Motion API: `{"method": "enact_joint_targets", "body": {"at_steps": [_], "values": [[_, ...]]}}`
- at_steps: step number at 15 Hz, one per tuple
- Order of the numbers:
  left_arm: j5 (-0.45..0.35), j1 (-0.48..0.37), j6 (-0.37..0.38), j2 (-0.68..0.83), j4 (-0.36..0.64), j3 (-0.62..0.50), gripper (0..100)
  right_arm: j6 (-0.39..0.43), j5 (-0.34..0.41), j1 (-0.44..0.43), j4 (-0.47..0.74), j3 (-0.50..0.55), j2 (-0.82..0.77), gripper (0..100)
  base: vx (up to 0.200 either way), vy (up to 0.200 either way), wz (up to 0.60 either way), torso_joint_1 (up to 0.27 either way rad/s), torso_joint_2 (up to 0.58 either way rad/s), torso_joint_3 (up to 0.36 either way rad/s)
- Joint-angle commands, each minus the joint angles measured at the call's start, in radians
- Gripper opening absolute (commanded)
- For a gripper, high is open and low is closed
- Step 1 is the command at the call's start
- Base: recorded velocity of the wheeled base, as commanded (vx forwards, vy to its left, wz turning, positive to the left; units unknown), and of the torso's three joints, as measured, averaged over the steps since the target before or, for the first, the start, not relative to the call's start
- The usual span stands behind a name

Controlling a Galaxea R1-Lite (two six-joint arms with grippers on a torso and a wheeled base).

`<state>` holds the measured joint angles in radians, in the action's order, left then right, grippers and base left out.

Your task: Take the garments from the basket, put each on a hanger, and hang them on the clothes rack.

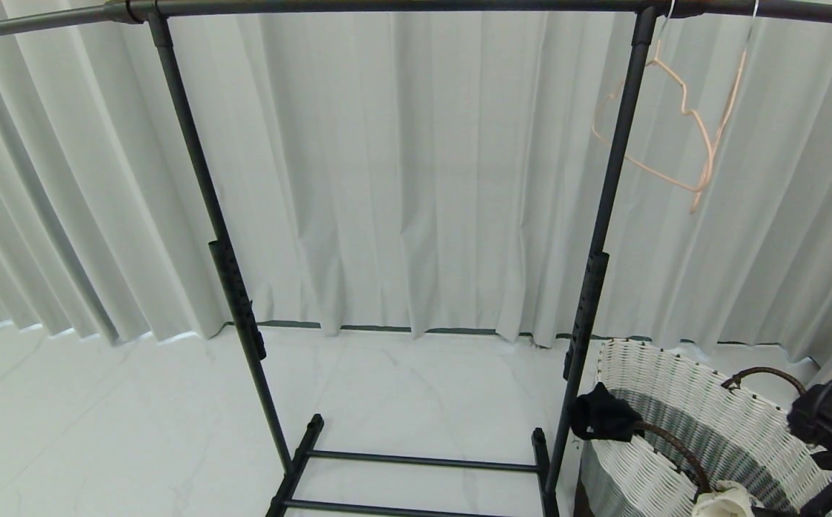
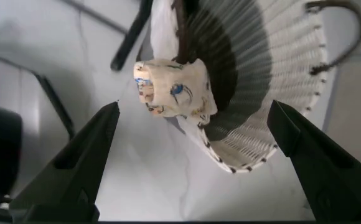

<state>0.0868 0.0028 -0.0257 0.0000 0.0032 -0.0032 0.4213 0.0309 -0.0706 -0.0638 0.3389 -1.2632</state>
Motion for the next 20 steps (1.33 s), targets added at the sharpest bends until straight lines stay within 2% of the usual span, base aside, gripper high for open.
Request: {"method": "enact_joint_targets", "body": {"at_steps": [1,4,7,9,14,15,20], "values": [[0.001,0.0,0.0,0.0,0.0,0.0,100,0.044,-0.006,-0.005,-0.103,0.006,-0.308,100,0.0,0.0,0.0,0.0,0.0,0.0],[0.001,0.0,0.0,0.0,0.0,0.0,100,0.093,-0.083,-0.006,-0.152,0.005,-0.389,100,0.0,0.0,0.0,0.0,0.0,0.0],[0.001,0.0,0.0,0.0,0.0,0.0,100,0.093,-0.104,-0.017,-0.226,0.006,-0.45,100,0.0,0.0,0.0,0.0,0.0,0.0],[0.001,0.0,0.0,0.0,0.0,0.0,100,0.093,-0.157,-0.017,-0.272,0.003,-0.482,100,0.0,0.0,0.0,0.0,0.0,0.0],[0.001,0.0,0.0,0.0,0.0,0.0,100,0.093,-0.166,-0.017,-0.31,0.003,-0.487,100,0.0,0.0,0.0,0.0,0.0,0.0],[0.001,0.0,-0.002,0.0,0.0,0.0,100,0.093,-0.166,-0.018,-0.323,0.005,-0.487,0,0.0,0.0,0.0,0.0,0.0,0.0],[0.001,0.0,0.0,0.0,0.0,0.0,100,0.088,-0.184,-0.037,-0.337,0.008,-0.441,0,0.0,0.0,0.0,0.0,0.0,0.0]]}}
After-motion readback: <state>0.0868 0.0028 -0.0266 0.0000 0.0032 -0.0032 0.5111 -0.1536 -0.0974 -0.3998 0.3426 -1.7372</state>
